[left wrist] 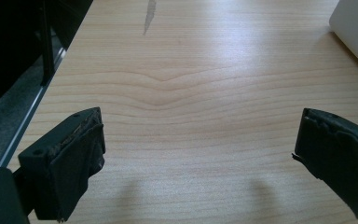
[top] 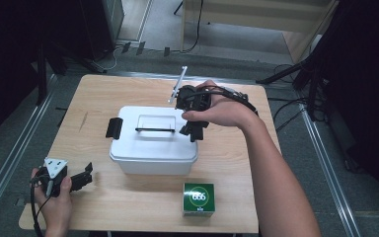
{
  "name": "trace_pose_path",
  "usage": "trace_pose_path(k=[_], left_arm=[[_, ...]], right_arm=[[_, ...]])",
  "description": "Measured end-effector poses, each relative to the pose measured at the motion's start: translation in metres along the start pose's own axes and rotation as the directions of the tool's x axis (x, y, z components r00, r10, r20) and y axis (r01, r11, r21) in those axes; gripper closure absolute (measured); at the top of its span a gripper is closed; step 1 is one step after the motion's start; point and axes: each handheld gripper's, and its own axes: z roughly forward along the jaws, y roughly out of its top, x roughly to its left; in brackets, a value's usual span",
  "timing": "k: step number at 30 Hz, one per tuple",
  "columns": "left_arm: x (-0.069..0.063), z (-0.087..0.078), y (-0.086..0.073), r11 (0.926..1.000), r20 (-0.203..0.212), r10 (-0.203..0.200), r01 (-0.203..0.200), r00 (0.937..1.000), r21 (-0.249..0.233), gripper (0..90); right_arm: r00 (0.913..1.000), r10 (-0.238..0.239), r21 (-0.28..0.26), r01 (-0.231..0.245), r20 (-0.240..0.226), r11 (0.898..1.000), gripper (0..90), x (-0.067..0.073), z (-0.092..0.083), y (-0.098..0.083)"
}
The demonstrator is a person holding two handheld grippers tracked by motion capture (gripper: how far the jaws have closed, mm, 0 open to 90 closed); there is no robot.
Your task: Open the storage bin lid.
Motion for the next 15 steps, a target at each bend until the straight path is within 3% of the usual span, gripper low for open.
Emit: trace_pose_path(k=[4, 15], left_arm=[[0.001, 0.001, 0.001, 1.0000, 0.002, -0.004, 0.004, 1.0000, 0.003, 2.4], [-0.002, 0.001, 0.001, 0.9998, -0.013, 0.021, -0.021, 0.9997, 0.004, 2.4]], right_arm=[[0.9998, 0.013, 0.027, -0.014, 0.017, 1.000, 23.0, -0.001, 0.004, 0.009], [0.9994, -0.008, 0.007, 0.008, 0.033, 1.000, 25.9, 0.004, 0.006, 0.029]])
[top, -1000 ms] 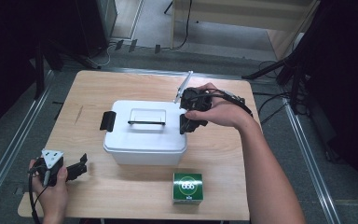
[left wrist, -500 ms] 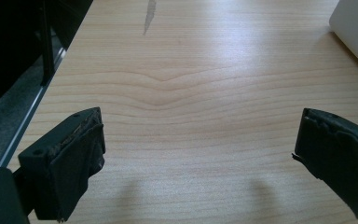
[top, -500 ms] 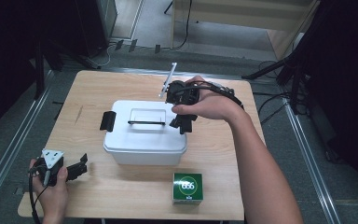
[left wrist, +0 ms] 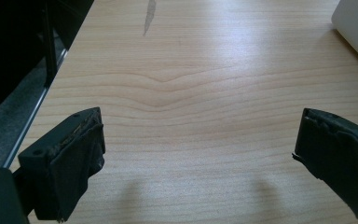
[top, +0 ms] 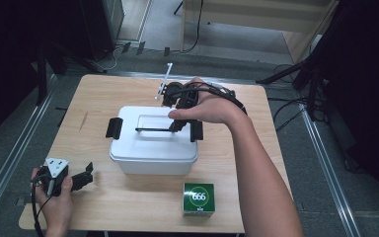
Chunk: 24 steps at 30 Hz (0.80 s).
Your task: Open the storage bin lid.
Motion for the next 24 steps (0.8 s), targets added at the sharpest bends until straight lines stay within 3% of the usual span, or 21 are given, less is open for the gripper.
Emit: trace_pose_path(k=[3, 5, 8, 11, 16, 20, 24], left_arm=[[0.000, 0.000, 0.000, 1.0000, 0.005, 0.000, 0.000, 1.0000, -0.002, 2.4], [0.000, 0.000, 0.000, 1.0000, 0.004, -0.001, 0.001, 1.0000, 0.003, 2.4], [0.000, 0.000, 0.000, 1.0000, 0.005, -0.002, 0.002, 1.0000, 0.003, 2.4], [0.001, 0.000, 0.000, 1.0000, 0.010, -0.004, 0.004, 0.9999, 0.003, 2.4], [0.000, 0.000, 0.000, 1.0000, 0.010, -0.001, 0.001, 0.9999, 0.007, 2.4], [0.001, 0.000, 0.000, 0.9999, 0.013, -0.001, 0.001, 0.9999, 0.010, 2.4], [0.001, 0.000, 0.000, 1.0000, 0.015, -0.003, 0.003, 0.9999, 0.008, 2.4]], right_arm=[[0.9999, -0.014, 0.018, 0.014, 0.002, 1.000, 24.8, 0.002, 0.006, 0.004], [0.9995, -0.010, 0.010, 0.010, 0.030, 1.000, 33.3, 0.003, 0.008, 0.007], [0.9978, 0.001, 0.012, -0.001, 0.066, 1.000, 38.2, 0.003, 0.010, 0.014], [0.9967, -0.024, 0.013, 0.023, 0.077, 1.000, 42.4, 0.004, 0.008, 0.019], [0.9973, -0.035, -0.014, 0.036, 0.065, 0.999, 45.0, 0.002, 0.003, 0.022], [0.9971, -0.033, 0.000, 0.033, 0.068, 0.999, 45.9, -0.001, 0.006, 0.023], [0.9974, -0.062, 0.016, 0.061, 0.036, 0.998, 47.8, 0.001, 0.012, 0.026]])
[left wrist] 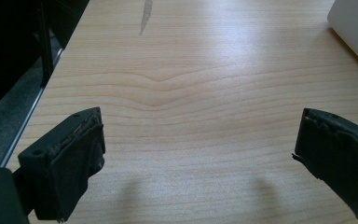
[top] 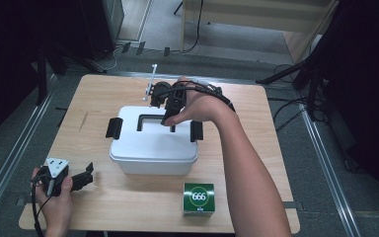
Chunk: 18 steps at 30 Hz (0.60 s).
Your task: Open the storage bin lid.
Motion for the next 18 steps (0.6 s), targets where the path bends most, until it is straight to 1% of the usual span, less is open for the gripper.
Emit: trace_pose_path(k=[2, 6, 8, 9, 10, 11, 12, 13, 14, 15, 18], left_arm=[[0.000, 0.000, 0.000, 1.0000, 0.002, 0.000, 0.000, 1.0000, 0.001, 2.4], [0.001, 0.000, 0.000, 1.0000, 0.009, -0.003, 0.003, 0.9999, -0.002, 2.4], [0.001, 0.000, 0.000, 1.0000, 0.014, -0.005, 0.005, 0.9999, 0.001, 2.4], [0.001, 0.001, 0.000, 1.0000, 0.015, -0.005, 0.005, 0.9999, 0.003, 2.4], [0.001, 0.001, 0.000, 1.0000, 0.014, -0.004, 0.004, 0.9999, 0.001, 2.4], [0.001, 0.001, 0.000, 1.0000, 0.014, -0.001, 0.001, 0.9999, 0.000, 2.5], [0.001, 0.001, 0.000, 1.0000, 0.015, 0.000, 0.000, 0.9999, 0.002, 2.5], [0.001, 0.001, 0.000, 1.0000, 0.015, 0.000, 0.000, 0.9999, 0.003, 2.5], [0.001, 0.000, 0.000, 1.0000, 0.017, -0.001, 0.001, 0.9999, 0.007, 2.5], [0.001, 0.001, 0.000, 1.0000, 0.017, -0.003, 0.003, 0.9999, 0.002, 2.5], [0.002, 0.001, 0.000, 1.0000, 0.019, -0.003, 0.003, 0.9998, 0.003, 2.5]], right_arm=[[1.0000, 0.005, 0.016, -0.004, -0.008, 1.000, 50.3, -0.001, 0.003, 0.002], [0.9994, 0.023, 0.027, -0.022, -0.025, 0.999, 50.6, -0.005, 0.012, 0.004], [0.9997, 0.020, 0.032, -0.020, -0.014, 0.999, 51.0, -0.006, 0.015, 0.005], [0.9996, 0.027, 0.042, -0.027, -0.012, 0.999, 52.0, -0.006, 0.015, 0.006], [0.9998, 0.018, 0.030, -0.018, -0.006, 0.999, 52.3, -0.007, 0.016, 0.006], [0.9997, 0.024, 0.029, -0.024, -0.007, 0.999, 54.2, -0.007, 0.016, 0.007], [0.9998, 0.018, 0.019, -0.018, -0.008, 1.000, 57.5, -0.008, 0.017, 0.008], [0.9995, 0.030, 0.021, -0.029, -0.010, 0.999, 60.0, -0.008, 0.017, 0.009], [0.9998, 0.015, 0.013, -0.015, -0.012, 1.000, 62.2, -0.010, 0.018, 0.010], [0.9997, 0.021, 0.018, -0.021, -0.011, 1.000, 64.2, -0.010, 0.019, 0.010], [0.9999, 0.006, 0.024, -0.006, -0.011, 1.000, 68.3, -0.014, 0.025, 0.011]])
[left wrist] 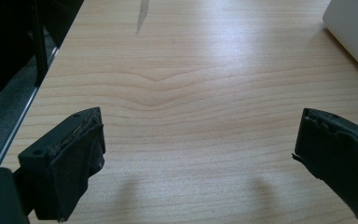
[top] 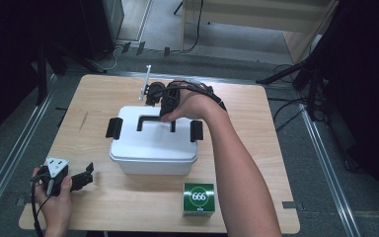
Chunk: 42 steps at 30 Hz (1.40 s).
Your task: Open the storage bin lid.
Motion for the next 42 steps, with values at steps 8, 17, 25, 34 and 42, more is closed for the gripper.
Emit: trace_pose_path(k=[8, 17, 25, 34, 42], left_arm=[[0.000, 0.000, 0.000, 1.0000, 0.006, -0.003, 0.003, 1.0000, -0.002, 2.4], [0.001, 0.000, 0.000, 1.0000, 0.009, -0.002, 0.002, 1.0000, -0.001, 2.5], [0.001, 0.001, 0.000, 1.0000, 0.015, -0.003, 0.003, 0.9999, 0.005, 2.5], [0.001, 0.001, 0.000, 1.0000, 0.015, -0.006, 0.006, 0.9999, 0.004, 2.5], [0.001, 0.001, 0.000, 0.9999, 0.015, -0.008, 0.008, 0.9999, 0.007, 2.5]], right_arm=[[0.9993, -0.036, 0.035, 0.036, -0.006, 0.999, 75.4, -0.005, 0.017, -0.001], [0.9987, -0.042, 0.029, 0.043, -0.030, 0.999, 74.8, -0.006, 0.021, 0.002], [0.9892, -0.140, 0.065, 0.137, 0.043, 0.988, 77.7, 0.005, 0.021, 0.007], [0.9880, -0.151, 0.054, 0.149, 0.033, 0.987, 77.4, 0.005, 0.009, 0.006], [0.9883, -0.150, 0.022, 0.150, 0.026, 0.988, 78.5, 0.011, -0.013, 0.006]])
